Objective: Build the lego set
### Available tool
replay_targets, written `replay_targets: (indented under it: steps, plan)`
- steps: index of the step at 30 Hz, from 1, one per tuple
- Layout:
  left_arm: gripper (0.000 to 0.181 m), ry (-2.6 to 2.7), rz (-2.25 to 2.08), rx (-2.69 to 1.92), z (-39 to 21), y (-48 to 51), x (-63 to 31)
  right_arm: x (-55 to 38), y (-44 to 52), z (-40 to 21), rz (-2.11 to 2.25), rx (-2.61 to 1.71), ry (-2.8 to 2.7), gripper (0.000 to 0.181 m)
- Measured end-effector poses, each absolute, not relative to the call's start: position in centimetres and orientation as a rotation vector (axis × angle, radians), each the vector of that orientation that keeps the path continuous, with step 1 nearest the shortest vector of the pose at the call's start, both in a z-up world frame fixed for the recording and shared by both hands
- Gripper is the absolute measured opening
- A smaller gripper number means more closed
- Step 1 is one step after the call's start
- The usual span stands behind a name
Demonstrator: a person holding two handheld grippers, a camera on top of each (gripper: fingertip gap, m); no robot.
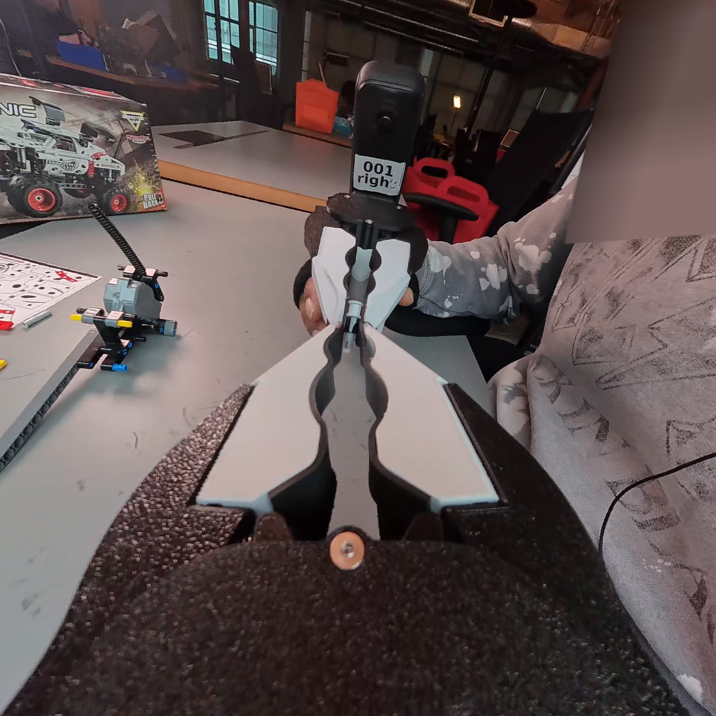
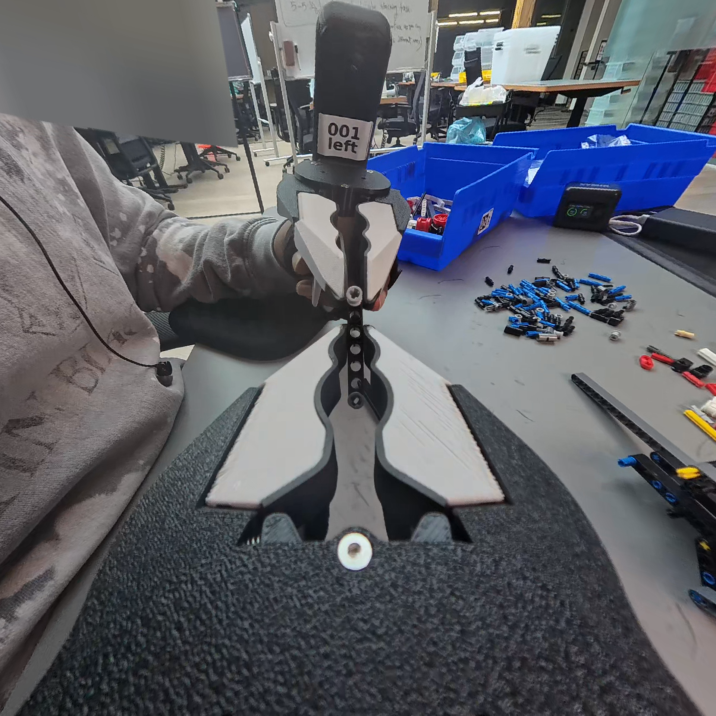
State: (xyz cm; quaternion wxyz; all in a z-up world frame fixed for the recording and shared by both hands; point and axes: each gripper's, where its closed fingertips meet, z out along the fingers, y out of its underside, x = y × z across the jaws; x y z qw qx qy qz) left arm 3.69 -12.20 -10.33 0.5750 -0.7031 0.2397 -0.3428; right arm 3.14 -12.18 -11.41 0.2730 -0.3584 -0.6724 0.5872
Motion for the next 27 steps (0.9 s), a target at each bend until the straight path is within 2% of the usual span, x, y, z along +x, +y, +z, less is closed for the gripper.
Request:
replay_targets:
  steps: [6,13,18,27]
  plan:
    - [0.014,0.555,-0.812,-1.651,-10.4,-12.2,3.8,3.0,-12.4,-11.0,1.601,-0.955,-1.78,0.007]
    - [0.008,0.642,-0.806,-1.634,-10.2,-13.1,4.7,3.6,-13.5,-10.7,1.636,-0.898,-1.793,0.007]
    - [0.008,0.763,-0.731,-1.708,-11.5,-14.2,4.6,4.3,-14.0,-11.7,1.605,-0.888,-1.886,0.014]
    - [0.008,0.775,-0.585,-1.836,-14.2,-13.3,3.9,3.5,-13.7,-12.9,1.586,-1.016,-1.904,0.012]
